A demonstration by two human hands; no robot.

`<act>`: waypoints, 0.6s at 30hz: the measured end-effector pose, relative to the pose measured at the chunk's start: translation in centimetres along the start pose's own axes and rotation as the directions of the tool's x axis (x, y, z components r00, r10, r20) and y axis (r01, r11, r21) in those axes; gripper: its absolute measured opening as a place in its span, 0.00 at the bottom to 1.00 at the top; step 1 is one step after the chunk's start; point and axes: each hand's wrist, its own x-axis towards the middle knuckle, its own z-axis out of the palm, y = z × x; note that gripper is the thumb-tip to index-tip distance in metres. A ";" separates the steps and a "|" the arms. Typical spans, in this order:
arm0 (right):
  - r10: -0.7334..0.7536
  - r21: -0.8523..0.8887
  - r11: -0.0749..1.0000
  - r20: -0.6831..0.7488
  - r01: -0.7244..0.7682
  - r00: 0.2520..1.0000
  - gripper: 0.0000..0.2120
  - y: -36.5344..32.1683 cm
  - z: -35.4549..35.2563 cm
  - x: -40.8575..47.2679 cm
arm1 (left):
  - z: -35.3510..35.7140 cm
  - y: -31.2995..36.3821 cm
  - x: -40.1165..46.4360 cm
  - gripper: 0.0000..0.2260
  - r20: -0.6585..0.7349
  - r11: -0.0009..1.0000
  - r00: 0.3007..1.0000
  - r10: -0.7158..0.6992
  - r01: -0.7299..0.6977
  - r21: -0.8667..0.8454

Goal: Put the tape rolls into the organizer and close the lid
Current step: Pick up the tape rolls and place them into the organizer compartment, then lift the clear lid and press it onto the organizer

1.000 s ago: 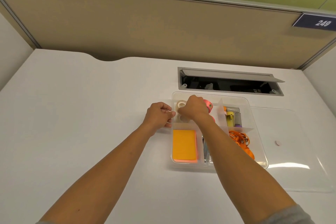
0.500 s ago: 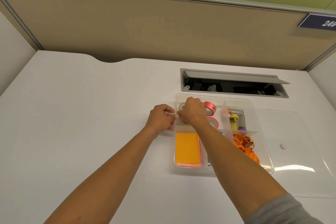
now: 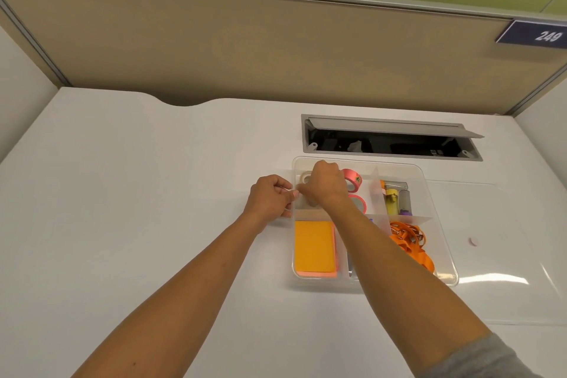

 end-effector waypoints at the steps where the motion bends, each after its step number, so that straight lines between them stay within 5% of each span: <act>1: 0.012 0.031 0.999 -0.007 -0.011 1.000 0.19 0.0 -0.5 -0.3 | 0.0 0.0 -0.1 0.10 0.001 1.000 1.000 -0.001 0.001 0.001; 7: -0.002 0.301 0.951 -0.218 0.069 0.976 0.23 3.0 -3.9 -4.7 | -0.7 0.2 -1.1 0.16 -0.029 1.000 1.000 -0.010 0.010 0.003; 10: 0.030 0.401 0.907 -0.370 0.130 0.929 0.18 6.1 -5.4 -7.7 | -0.7 -0.5 -2.0 0.17 -0.060 1.000 0.998 0.001 0.000 0.021; 18: 0.458 0.556 0.813 -0.425 -0.174 0.781 0.22 17.8 -6.7 -14.9 | 1.0 -3.6 -6.2 0.26 -0.062 0.996 0.998 0.021 -0.016 0.083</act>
